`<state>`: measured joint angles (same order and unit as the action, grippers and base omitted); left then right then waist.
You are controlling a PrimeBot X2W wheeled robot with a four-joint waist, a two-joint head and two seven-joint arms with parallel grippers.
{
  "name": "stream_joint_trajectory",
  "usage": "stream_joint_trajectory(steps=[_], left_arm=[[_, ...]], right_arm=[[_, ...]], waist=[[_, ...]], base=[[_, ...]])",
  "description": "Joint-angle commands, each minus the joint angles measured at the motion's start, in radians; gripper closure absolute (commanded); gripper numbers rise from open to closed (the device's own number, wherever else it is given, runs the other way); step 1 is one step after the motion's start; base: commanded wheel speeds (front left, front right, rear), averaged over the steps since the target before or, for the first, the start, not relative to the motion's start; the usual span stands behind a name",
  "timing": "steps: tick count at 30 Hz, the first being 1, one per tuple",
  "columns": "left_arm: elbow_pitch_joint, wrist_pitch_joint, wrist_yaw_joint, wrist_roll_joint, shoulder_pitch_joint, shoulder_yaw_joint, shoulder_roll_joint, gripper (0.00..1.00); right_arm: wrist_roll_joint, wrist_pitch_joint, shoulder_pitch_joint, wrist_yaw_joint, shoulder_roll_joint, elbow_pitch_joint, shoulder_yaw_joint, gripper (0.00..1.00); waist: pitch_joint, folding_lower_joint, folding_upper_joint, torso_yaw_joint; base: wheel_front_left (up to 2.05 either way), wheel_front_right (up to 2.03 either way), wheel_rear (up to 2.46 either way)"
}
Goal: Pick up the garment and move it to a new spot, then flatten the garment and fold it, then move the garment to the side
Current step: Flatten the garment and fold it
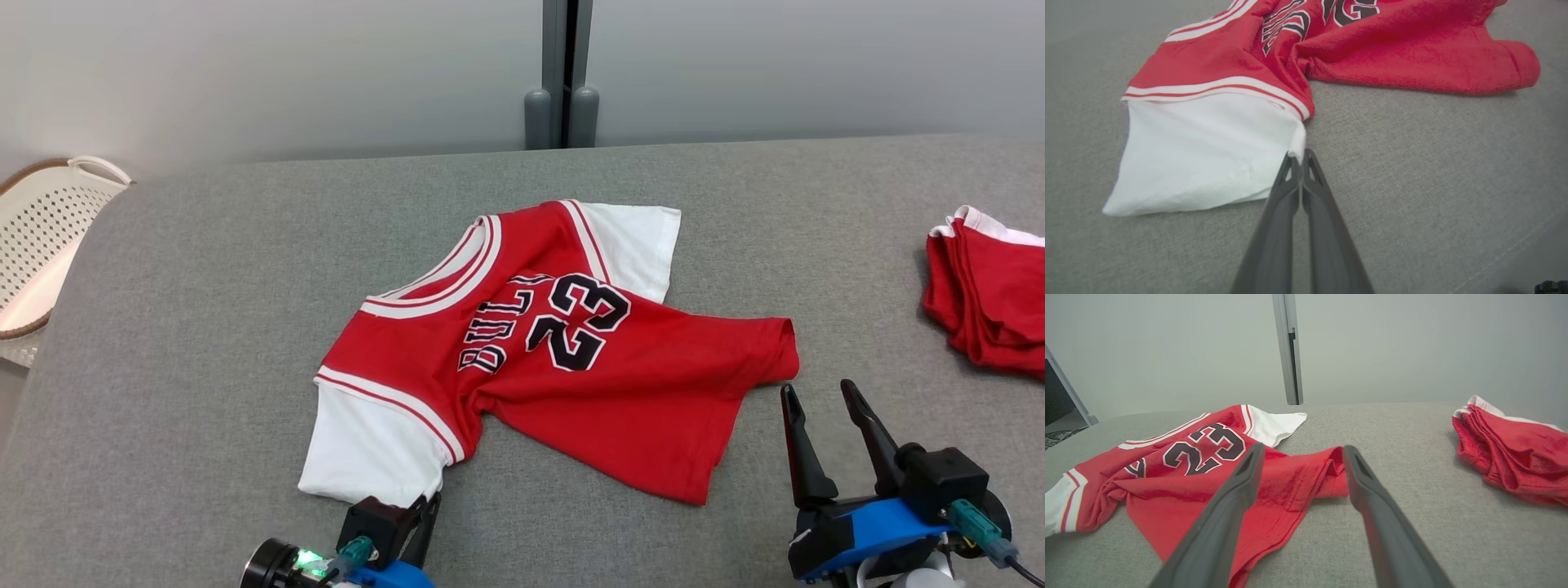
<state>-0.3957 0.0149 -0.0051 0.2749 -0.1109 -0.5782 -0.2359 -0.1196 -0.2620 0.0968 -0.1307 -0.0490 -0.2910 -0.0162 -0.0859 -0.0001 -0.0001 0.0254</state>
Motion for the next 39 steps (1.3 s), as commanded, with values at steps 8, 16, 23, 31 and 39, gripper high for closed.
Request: stream_joint_trajectory(steps=[8, 16, 23, 31, 39], left_arm=[[0.104, -0.052, 0.056, 0.058, 0.032, 0.068, 0.008, 0.00], [0.159, -0.091, 0.093, 0.107, 0.039, 0.133, 0.012, 0.00], [0.094, -0.126, 0.119, 0.145, 0.027, 0.186, 0.012, 0.00], [-0.035, -0.168, 0.128, 0.178, 0.014, 0.223, 0.018, 0.00], [-0.090, -0.230, 0.120, 0.190, -0.009, 0.229, 0.047, 0.00]], right_arm=[[0.010, -0.004, -0.027, 0.000, -0.003, -0.009, -0.014, 0.00], [0.034, -0.004, -0.021, 0.000, -0.003, -0.035, -0.057, 0.00], [0.036, -0.004, -0.015, 0.000, -0.003, -0.041, -0.055, 0.00], [0.040, -0.004, -0.016, 0.000, -0.003, -0.039, -0.046, 0.00], [0.040, -0.004, -0.015, 0.000, -0.003, -0.034, -0.059, 0.00]], waist=[[0.025, 0.0001, 0.0001, -0.004], [0.043, 0.0001, 0.0001, 0.027], [0.049, 0.0001, 0.0001, 0.043], [0.052, 0.0001, 0.0001, 0.033], [0.054, 0.0001, 0.0001, 0.020]], base=[[0.00, 0.00, 0.00], [0.00, 0.00, 0.00], [0.00, 0.00, 0.00], [0.00, 0.00, 0.00], [0.00, 0.00, 0.00]])
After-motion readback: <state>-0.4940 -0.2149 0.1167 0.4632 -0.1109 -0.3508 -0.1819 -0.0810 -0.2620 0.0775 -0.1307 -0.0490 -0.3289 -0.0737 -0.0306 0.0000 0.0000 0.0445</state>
